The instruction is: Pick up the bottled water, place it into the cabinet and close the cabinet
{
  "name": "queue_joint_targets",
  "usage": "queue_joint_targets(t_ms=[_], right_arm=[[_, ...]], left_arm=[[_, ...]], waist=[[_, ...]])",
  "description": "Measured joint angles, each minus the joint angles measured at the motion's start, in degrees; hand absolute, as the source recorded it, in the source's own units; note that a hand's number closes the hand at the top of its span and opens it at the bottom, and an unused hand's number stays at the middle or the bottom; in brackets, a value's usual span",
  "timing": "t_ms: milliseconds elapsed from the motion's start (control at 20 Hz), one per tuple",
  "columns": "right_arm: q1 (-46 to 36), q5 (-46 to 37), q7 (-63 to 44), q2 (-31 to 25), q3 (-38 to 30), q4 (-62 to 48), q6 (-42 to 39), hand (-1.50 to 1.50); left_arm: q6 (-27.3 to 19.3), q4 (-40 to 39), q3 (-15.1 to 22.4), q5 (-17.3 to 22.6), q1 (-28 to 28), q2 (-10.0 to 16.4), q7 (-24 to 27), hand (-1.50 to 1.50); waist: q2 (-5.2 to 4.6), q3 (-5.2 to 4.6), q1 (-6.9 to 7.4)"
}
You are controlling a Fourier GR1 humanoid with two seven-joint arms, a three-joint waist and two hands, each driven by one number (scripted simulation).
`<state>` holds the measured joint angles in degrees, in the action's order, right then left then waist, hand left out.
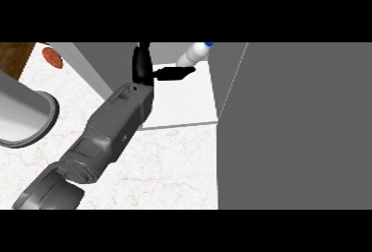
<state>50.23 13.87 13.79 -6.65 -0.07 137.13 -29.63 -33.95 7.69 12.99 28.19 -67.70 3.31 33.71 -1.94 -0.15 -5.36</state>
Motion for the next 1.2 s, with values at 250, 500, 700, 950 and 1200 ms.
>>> queue_joint_targets(t_ms=[250,500,700,950,1200], right_arm=[[-0.07,0.34,-0.09,-0.16,0.09,-0.07,-0.44,-1.5],[0.65,0.65,-1.8,0.51,2.02,0.46,0.41,-1.5],[1.19,0.59,-2.02,1.34,3.21,0.53,0.82,-1.5],[1.54,0.75,-2.82,1.08,3.03,0.72,1.14,-1.5],[1.31,0.72,-3.75,1.66,4.0,0.75,2.31,-1.5]], left_arm=[[5.87,2.55,-2.47,1.78,-0.11,-0.54,4.15,-1.5],[9.55,3.63,-3.64,2.29,-0.49,-1.54,5.17,-1.5],[10.69,5.61,-3.56,2.26,1.8,-2.46,6.04,-1.5],[10.14,12.34,-0.61,3.73,6.74,-3.05,4.9,-1.5],[11.42,21.69,4.6,6.27,13.7,-3.23,3.69,-1.5]], waist=[[0.44,0.04,1.06],[0.98,0.06,2.23],[1.49,0.09,3.18],[2.09,0.12,4.05],[2.3,0.11,4.47]])
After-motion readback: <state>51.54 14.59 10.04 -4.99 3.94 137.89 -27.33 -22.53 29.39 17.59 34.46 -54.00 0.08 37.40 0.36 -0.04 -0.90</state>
